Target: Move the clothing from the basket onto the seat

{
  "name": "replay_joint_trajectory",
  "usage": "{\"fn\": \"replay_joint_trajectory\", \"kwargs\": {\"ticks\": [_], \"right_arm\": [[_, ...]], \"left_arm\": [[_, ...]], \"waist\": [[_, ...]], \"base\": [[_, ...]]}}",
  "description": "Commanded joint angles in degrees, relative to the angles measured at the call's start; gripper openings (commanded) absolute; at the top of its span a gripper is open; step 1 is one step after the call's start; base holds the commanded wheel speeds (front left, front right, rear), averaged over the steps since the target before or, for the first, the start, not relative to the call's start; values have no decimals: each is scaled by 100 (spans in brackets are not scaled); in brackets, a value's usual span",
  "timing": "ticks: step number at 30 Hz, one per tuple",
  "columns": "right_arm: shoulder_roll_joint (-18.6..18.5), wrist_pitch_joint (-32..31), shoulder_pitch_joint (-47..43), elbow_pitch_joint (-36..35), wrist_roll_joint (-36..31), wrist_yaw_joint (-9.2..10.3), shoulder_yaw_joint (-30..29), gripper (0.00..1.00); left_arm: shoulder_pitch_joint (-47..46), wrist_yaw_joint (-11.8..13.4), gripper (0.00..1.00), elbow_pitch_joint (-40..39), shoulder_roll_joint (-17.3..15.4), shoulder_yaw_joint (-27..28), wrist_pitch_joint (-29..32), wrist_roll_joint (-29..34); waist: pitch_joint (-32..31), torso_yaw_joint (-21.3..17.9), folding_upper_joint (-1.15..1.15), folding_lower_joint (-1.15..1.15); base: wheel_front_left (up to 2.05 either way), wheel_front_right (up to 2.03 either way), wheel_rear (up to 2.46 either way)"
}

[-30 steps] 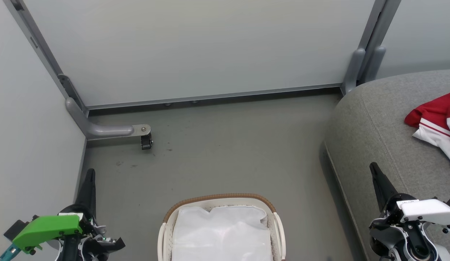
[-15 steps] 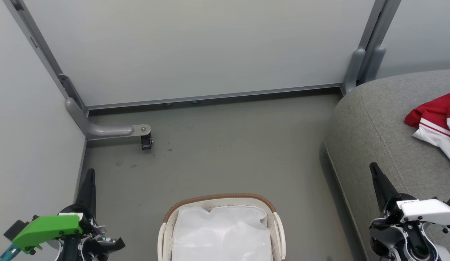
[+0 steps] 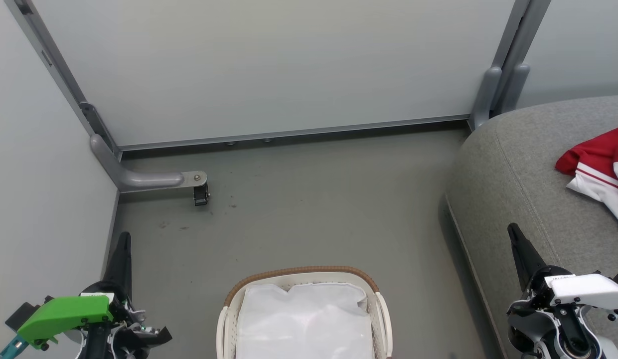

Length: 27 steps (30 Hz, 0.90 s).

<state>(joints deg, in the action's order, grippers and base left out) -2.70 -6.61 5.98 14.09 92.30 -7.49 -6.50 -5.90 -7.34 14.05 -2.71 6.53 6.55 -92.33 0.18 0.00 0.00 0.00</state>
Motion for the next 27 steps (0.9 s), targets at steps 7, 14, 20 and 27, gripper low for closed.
{"fn": "replay_joint_trajectory", "kwargs": {"ticks": [7,14,20,27], "right_arm": [[-34,-8,42,-22,22,0,-11,0],[-34,-8,42,-22,22,0,-11,0],[-34,-8,42,-23,22,0,-11,0],[-34,-8,43,-23,22,0,-11,0]], "left_arm": [[-66,-30,0,-10,-31,13,16,-18],[-66,-30,0,-10,-31,13,16,-18],[-66,-29,0,-10,-32,13,16,-18],[-66,-29,0,-10,-32,13,16,-18]], "waist": [[0,0,0,0],[0,0,0,0],[0,0,0,0],[0,0,0,0]], "base": [[0,0,0],[0,0,0],[0,0,0],[0,0,0]]}}
